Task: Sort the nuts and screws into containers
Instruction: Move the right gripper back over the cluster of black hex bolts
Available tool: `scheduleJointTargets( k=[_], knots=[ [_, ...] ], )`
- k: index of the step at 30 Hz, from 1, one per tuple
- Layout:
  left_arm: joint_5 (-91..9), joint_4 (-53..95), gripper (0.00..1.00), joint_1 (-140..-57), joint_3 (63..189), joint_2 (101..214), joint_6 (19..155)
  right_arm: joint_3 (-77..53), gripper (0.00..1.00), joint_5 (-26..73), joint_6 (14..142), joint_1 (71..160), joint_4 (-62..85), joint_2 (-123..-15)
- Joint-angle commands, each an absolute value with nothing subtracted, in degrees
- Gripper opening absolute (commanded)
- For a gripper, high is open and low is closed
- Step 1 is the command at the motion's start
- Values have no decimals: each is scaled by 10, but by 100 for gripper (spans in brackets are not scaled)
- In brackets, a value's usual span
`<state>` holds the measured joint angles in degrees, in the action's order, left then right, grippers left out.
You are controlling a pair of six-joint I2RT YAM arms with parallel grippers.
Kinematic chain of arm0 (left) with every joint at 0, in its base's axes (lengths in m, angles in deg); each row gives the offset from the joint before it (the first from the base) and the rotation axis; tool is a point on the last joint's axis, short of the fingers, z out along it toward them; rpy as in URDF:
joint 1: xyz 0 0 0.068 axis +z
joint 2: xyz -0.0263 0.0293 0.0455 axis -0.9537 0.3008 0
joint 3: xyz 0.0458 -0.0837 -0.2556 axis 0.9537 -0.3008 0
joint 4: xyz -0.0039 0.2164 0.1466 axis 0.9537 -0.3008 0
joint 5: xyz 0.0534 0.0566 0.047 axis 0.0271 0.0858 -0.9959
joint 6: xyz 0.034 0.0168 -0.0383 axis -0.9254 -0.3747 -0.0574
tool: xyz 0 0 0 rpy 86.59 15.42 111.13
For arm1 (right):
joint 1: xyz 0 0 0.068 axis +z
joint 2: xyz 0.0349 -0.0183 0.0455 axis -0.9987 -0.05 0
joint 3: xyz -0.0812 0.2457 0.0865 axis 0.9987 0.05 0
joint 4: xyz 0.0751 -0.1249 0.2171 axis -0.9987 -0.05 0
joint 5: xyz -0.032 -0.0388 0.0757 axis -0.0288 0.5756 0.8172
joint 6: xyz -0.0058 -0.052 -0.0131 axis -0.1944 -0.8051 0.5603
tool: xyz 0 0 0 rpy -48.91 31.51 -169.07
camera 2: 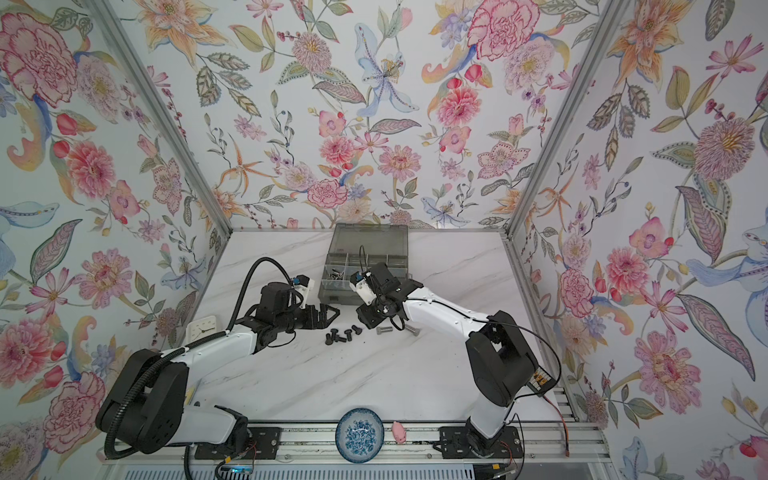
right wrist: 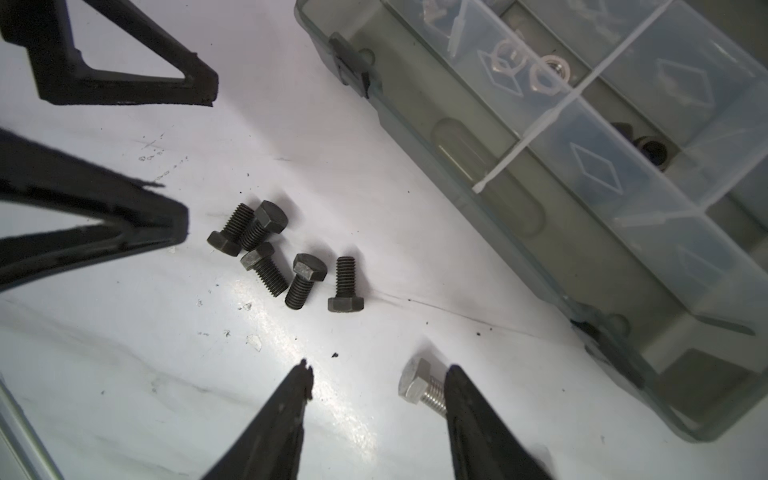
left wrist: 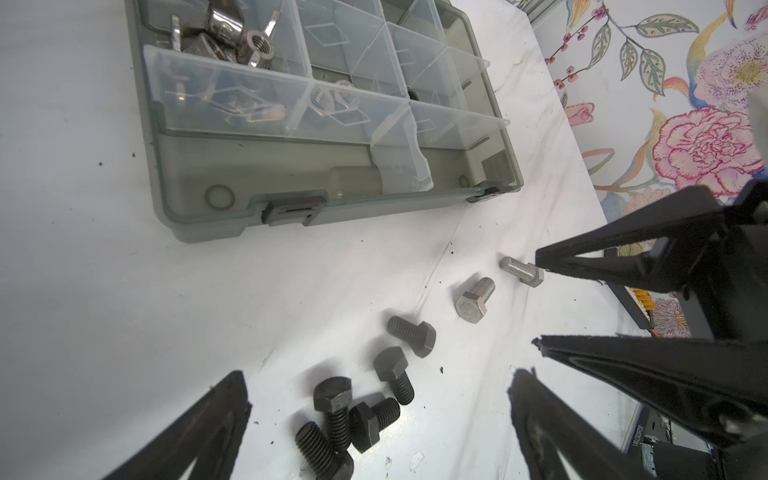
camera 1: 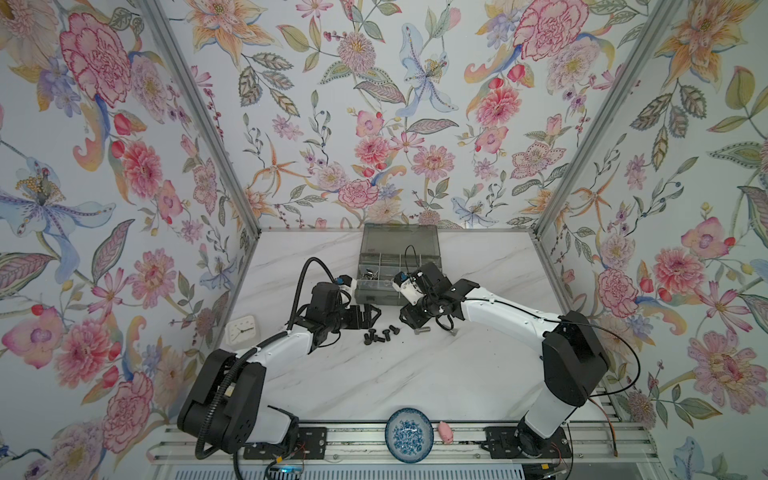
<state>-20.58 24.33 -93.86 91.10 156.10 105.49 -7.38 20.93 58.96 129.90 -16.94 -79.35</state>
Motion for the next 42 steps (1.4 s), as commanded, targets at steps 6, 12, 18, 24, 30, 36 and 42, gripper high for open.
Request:
scheduleJointTargets(
  k=[6, 12, 18, 24, 30, 36, 42],
  knots=[
    [-202, 245, 99, -932, 914, 1568, 1045, -54, 56, 226, 594, 1313, -160, -814],
    [-211, 234, 100, -931, 915, 1567, 1039, -38, 57, 226, 602, 1315, -160, -809],
    [-225, 224, 99, -929, 915, 1565, 1038, -23, 57, 218, 603, 1316, -160, -801],
    [-238, 211, 99, -927, 916, 1560, 1034, -7, 57, 203, 594, 1310, -161, -790],
    [-239, 203, 99, -926, 918, 1556, 1028, 7, 57, 199, 573, 1297, -161, -776],
    [-220, 219, 99, -920, 910, 1552, 1030, 3, 57, 214, 577, 1292, -155, -781],
    [-201, 237, 99, -912, 902, 1548, 1038, -11, 56, 238, 589, 1302, -125, -808]
  ],
)
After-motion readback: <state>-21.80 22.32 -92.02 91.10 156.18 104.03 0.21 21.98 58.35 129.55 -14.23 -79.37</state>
